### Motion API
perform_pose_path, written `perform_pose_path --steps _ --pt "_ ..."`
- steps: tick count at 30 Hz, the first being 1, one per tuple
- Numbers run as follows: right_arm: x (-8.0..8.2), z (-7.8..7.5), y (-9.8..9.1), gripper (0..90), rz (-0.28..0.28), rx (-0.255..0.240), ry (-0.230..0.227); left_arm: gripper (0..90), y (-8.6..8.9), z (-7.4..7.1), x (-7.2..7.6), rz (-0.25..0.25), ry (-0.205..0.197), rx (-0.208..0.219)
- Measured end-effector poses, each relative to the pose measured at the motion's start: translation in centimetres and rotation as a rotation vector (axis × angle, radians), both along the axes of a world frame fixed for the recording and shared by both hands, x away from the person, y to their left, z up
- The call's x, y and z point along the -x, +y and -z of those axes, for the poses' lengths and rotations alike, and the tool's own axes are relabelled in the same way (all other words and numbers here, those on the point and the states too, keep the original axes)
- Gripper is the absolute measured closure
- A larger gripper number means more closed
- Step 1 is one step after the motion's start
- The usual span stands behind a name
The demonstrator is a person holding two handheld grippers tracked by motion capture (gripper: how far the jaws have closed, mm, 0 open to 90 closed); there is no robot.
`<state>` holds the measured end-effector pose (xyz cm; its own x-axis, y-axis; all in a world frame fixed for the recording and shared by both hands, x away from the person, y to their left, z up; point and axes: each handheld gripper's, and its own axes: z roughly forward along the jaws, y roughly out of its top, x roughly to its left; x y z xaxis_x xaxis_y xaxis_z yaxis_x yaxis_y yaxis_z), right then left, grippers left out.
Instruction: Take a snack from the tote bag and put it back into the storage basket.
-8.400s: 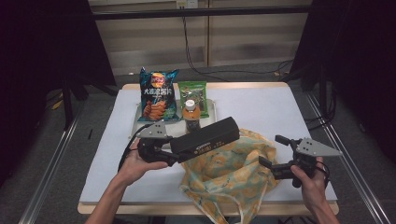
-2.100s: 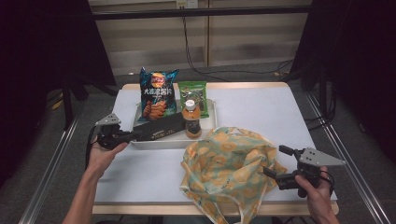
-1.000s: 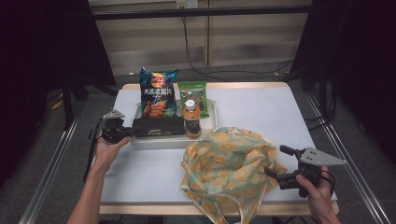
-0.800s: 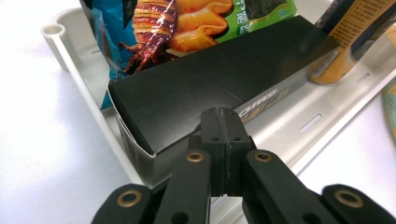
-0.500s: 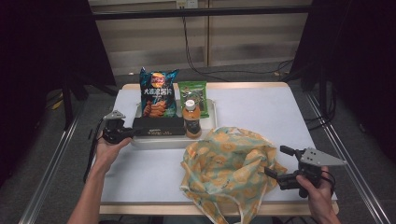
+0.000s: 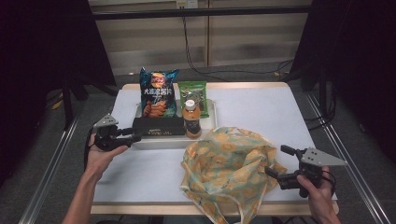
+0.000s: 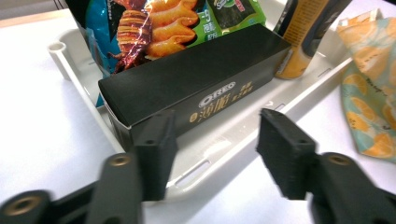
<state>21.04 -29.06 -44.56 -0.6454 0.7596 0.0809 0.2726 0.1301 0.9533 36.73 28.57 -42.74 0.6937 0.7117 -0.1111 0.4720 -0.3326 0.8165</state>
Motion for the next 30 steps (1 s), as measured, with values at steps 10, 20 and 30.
perform_pose_path --steps 10,20,30 --pt "0.1 0.0 -0.1 0.3 0.003 0.0 -0.002 10.2 -0.8 -0.9 3.0 0.009 -0.063 -0.068" --pt "0.1 0.0 0.0 0.3 0.007 0.0 0.0 3.2 -1.1 -1.5 6.5 -0.008 -0.09 -0.034" --pt "0.1 0.0 0.1 0.3 0.0 0.005 0.0 2.8 -1.6 -1.3 9.8 -0.035 -0.092 0.013"
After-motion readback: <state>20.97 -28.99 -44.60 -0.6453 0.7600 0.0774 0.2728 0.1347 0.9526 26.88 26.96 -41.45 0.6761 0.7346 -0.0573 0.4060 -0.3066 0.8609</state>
